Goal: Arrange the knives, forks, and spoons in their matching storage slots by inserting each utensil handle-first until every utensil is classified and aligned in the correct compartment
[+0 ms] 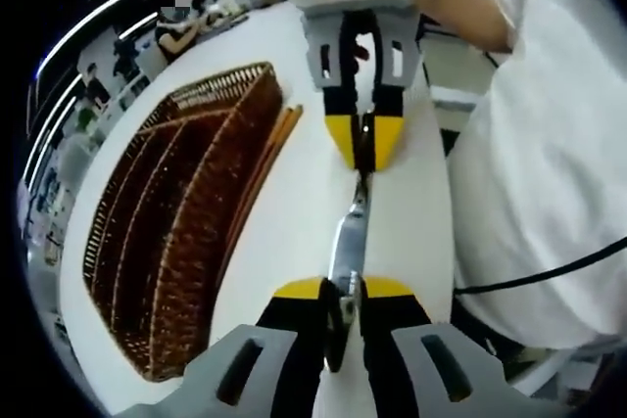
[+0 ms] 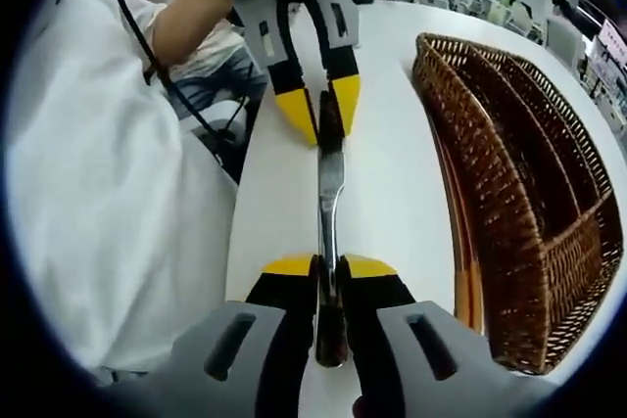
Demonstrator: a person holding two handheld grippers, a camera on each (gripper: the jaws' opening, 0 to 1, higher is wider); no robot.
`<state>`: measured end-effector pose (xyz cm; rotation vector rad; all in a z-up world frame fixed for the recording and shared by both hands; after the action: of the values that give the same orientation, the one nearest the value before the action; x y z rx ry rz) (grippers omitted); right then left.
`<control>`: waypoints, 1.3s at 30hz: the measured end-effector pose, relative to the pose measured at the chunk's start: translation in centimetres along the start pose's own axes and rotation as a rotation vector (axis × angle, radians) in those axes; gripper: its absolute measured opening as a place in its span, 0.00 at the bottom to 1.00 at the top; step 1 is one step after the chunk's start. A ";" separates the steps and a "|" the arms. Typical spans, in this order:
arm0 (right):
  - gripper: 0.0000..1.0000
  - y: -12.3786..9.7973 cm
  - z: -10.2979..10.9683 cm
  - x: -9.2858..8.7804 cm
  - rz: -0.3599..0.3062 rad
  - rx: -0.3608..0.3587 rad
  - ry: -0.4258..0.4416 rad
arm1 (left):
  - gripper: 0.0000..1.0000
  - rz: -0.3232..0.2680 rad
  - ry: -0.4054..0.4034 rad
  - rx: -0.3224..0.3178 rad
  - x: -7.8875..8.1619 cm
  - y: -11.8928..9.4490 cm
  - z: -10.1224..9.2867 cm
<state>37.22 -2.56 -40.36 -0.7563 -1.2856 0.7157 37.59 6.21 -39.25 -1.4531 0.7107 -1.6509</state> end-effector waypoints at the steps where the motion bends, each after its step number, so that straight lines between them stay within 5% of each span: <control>1: 0.10 0.0 0.0 0.0 0.000 0.001 0.002 | 0.11 -0.001 0.005 0.003 0.0 0.0 0.0; 23: 0.08 0.1 0.1 0.2 -0.023 -0.005 -0.009 | 0.11 0.003 0.019 -0.007 -0.4 0.5 0.0; 39: 0.07 0.2 0.5 0.2 -0.034 -0.054 -0.105 | 0.12 0.018 -0.009 -0.052 -0.4 0.5 0.0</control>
<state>36.72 -2.19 -40.32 -0.7467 -1.4148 0.7040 37.72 6.30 -39.90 -1.4853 0.7646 -1.6226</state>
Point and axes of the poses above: the point that each gripper's makers call its tool centre point, and the gripper's own axes: y roughly forward along the fingers, z roughly to its left, x roughly out of its top, the point moved 1 cm from there along -y, roughly backward along the fingers, and after that the axes turned 7 degrees about y, right-handed, at the moved point
